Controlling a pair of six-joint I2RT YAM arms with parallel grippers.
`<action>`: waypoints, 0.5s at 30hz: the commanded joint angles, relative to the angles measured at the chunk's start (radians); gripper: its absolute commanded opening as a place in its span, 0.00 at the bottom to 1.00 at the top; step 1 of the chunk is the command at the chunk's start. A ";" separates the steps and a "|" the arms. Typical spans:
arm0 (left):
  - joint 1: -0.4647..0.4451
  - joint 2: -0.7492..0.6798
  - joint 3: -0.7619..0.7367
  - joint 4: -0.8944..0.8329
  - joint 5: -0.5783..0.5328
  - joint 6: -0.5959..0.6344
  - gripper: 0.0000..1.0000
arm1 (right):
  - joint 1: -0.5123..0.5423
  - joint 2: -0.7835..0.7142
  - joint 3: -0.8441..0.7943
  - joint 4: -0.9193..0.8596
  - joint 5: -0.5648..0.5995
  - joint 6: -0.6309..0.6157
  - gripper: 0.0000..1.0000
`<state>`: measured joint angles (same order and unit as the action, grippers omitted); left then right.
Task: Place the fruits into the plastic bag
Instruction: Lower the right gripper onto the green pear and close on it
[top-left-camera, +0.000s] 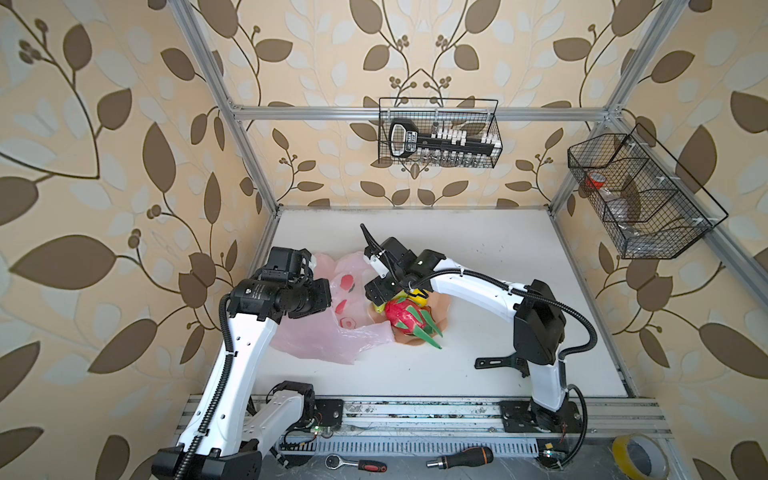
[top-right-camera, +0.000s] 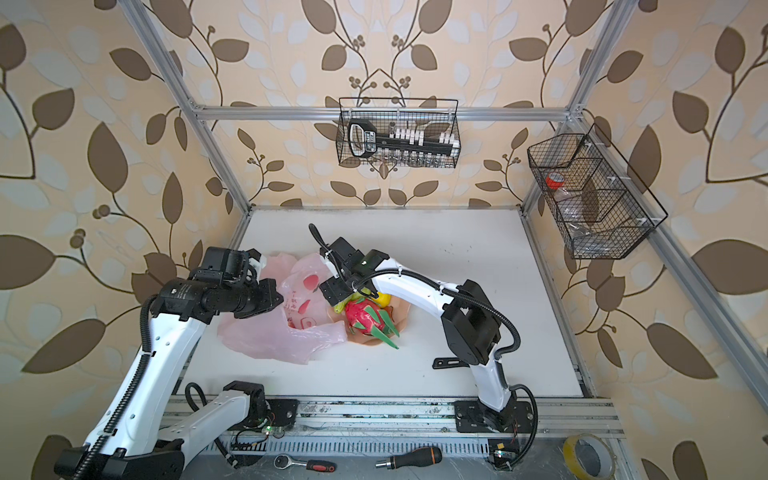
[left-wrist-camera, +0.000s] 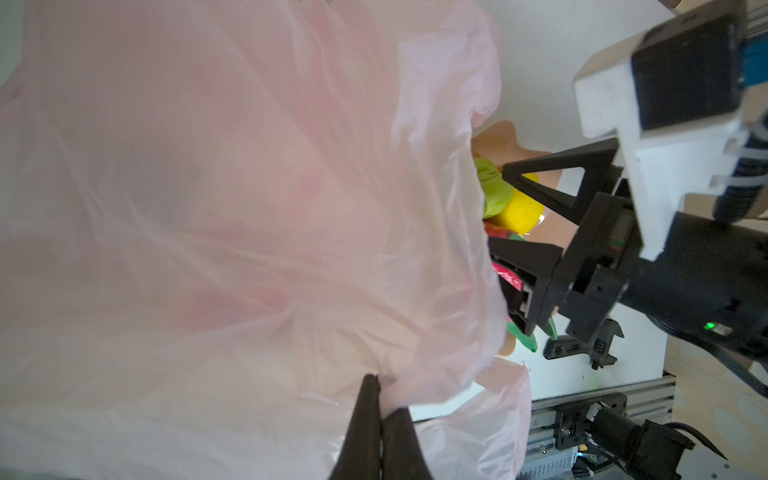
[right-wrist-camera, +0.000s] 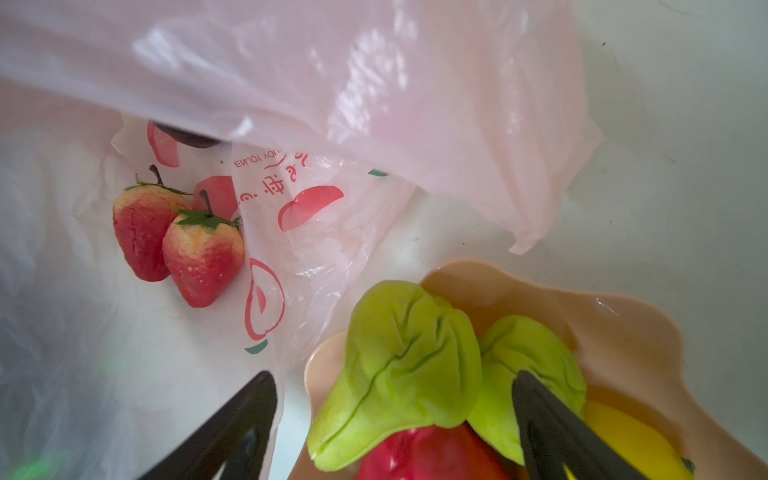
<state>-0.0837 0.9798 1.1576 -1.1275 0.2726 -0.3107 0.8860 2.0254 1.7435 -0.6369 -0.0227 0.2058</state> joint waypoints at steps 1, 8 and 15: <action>0.005 -0.009 0.014 -0.015 0.008 0.002 0.00 | 0.002 0.046 0.049 -0.030 0.017 -0.054 0.90; 0.005 -0.004 0.016 -0.012 0.008 0.004 0.00 | 0.002 0.100 0.094 -0.064 0.027 -0.086 0.90; 0.005 0.006 0.024 -0.008 0.010 0.004 0.00 | 0.001 0.127 0.093 -0.064 0.036 -0.101 0.90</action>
<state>-0.0837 0.9833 1.1576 -1.1297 0.2733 -0.3107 0.8856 2.1281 1.8057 -0.6788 -0.0051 0.1429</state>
